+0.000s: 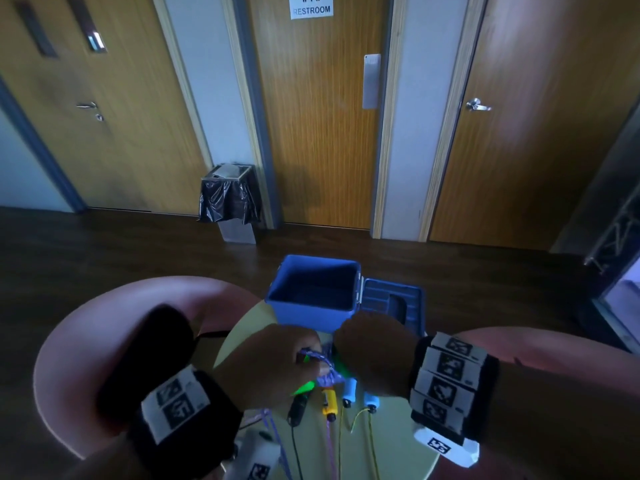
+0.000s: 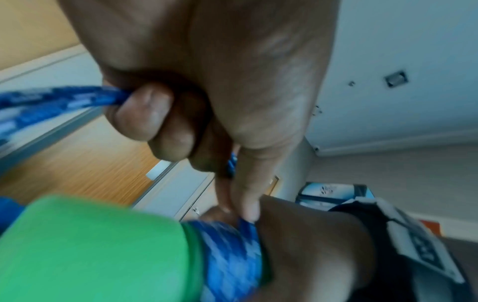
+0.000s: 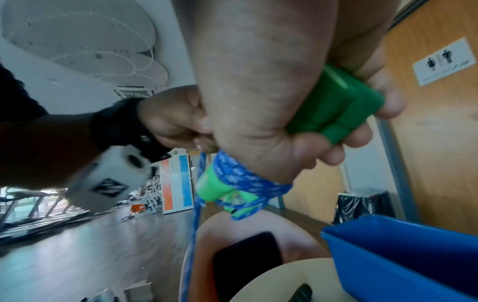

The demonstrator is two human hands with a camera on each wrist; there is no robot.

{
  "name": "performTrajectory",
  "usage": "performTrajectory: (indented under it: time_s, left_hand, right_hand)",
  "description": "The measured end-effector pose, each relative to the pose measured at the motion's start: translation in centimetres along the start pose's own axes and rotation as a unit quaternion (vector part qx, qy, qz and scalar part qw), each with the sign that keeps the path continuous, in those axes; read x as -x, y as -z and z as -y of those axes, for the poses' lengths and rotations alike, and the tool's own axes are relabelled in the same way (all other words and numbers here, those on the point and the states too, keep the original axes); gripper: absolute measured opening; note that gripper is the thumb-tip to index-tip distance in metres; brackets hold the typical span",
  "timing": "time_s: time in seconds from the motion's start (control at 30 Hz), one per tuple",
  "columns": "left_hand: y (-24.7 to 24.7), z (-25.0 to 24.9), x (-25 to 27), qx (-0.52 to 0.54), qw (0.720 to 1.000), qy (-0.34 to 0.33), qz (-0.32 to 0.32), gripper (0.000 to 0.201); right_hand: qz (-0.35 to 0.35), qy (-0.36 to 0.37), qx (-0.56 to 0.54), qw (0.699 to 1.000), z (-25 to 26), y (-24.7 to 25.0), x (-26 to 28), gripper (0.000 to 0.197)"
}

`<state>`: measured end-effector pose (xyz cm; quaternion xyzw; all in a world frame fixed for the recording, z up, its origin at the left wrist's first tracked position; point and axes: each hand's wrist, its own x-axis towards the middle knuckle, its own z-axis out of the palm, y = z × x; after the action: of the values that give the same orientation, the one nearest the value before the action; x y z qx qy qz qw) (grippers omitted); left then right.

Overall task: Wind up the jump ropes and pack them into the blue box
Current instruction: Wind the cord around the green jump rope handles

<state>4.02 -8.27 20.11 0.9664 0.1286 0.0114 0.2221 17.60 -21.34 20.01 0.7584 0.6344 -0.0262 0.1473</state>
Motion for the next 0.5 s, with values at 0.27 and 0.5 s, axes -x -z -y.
performTrajectory:
  time_s: [0.27, 0.5]
  left_hand:
    - [1.8, 0.1, -0.8, 0.095, 0.991, -0.09, 0.031, 0.012]
    - [3.9, -0.6, -1.4, 0.085, 0.968, -0.235, -0.008, 0.017]
  right_hand:
    - [0.023, 0.109, -0.006, 0.994, -1.3, 4.2, 3.4, 0.033]
    - [-0.067, 0.126, -0.106, 0.984, -2.7, 6.0, 6.2, 0.053]
